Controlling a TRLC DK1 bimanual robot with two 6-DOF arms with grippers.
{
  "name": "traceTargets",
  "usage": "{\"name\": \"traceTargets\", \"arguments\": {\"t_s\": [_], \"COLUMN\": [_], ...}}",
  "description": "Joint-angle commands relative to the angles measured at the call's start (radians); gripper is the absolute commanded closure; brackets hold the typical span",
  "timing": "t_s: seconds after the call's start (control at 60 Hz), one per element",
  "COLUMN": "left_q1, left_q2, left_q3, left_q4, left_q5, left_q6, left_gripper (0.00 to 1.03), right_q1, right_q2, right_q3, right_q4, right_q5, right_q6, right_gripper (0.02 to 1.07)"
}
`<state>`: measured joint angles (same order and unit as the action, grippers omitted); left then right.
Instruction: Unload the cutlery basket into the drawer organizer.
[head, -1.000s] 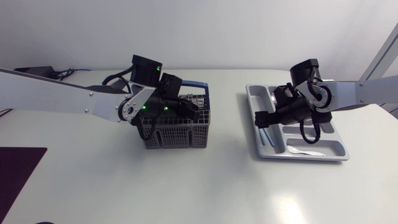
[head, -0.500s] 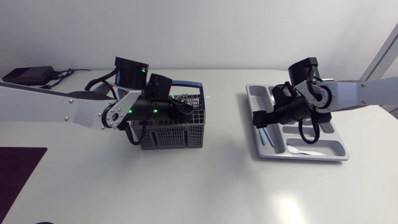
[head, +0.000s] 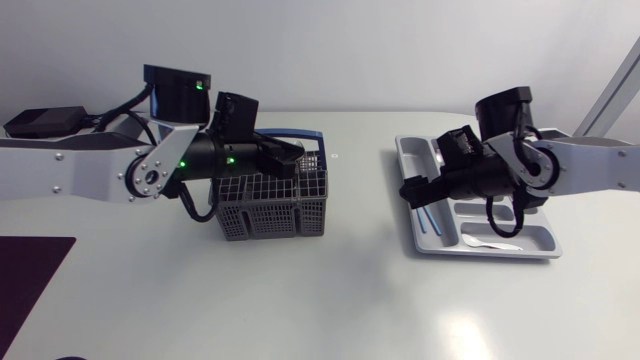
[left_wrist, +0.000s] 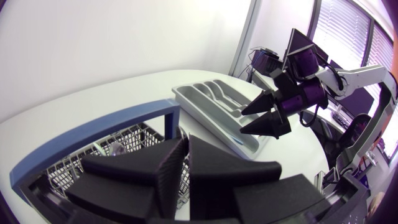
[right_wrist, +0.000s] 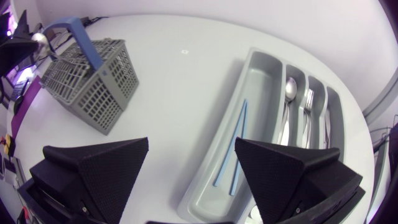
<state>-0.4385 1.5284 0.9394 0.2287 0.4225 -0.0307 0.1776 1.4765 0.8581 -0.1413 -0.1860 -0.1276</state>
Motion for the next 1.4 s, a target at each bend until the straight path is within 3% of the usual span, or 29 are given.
{"name": "traceTargets", "arguments": {"t_s": [0.0, 0.417, 0.567, 0.867, 1.05, 1.233, 1.383], "left_q1": [0.011, -0.006, -0.012, -0.071, -0.091, -0.118, -0.137], "left_q2": [-0.073, -0.237, -0.220, -0.119, -0.085, -0.031, -0.010], "left_q3": [-0.033, -0.022, 0.041, 0.214, 0.271, 0.354, 0.394], "left_q4": [-0.008, -0.108, -0.203, -0.512, -0.646, -0.862, -0.951], "left_q5": [0.004, 0.032, 0.121, 0.302, 0.381, 0.487, 0.533], "left_q6": [-0.009, 0.005, 0.023, 0.216, 0.304, 0.422, 0.459], "left_gripper": [0.83, 0.83, 0.83, 0.83, 0.83, 0.83, 0.83], "right_q1": [0.008, 0.045, 0.049, 0.086, 0.123, 0.146, 0.172], "right_q2": [-0.073, -0.259, -0.329, -0.372, -0.363, -0.358, -0.358], "right_q3": [-0.056, -0.177, -0.197, -0.160, -0.151, -0.139, -0.137], "right_q4": [0.029, 0.126, 0.111, -0.084, -0.107, -0.115, -0.118], "right_q5": [-0.049, -0.273, -0.408, -0.639, -0.678, -0.707, -0.713], "right_q6": [-0.058, -0.167, -0.214, -0.429, -0.483, -0.506, -0.521], "right_gripper": [0.07, 0.07, 0.07, 0.07, 0.11, 0.14, 0.17]}}
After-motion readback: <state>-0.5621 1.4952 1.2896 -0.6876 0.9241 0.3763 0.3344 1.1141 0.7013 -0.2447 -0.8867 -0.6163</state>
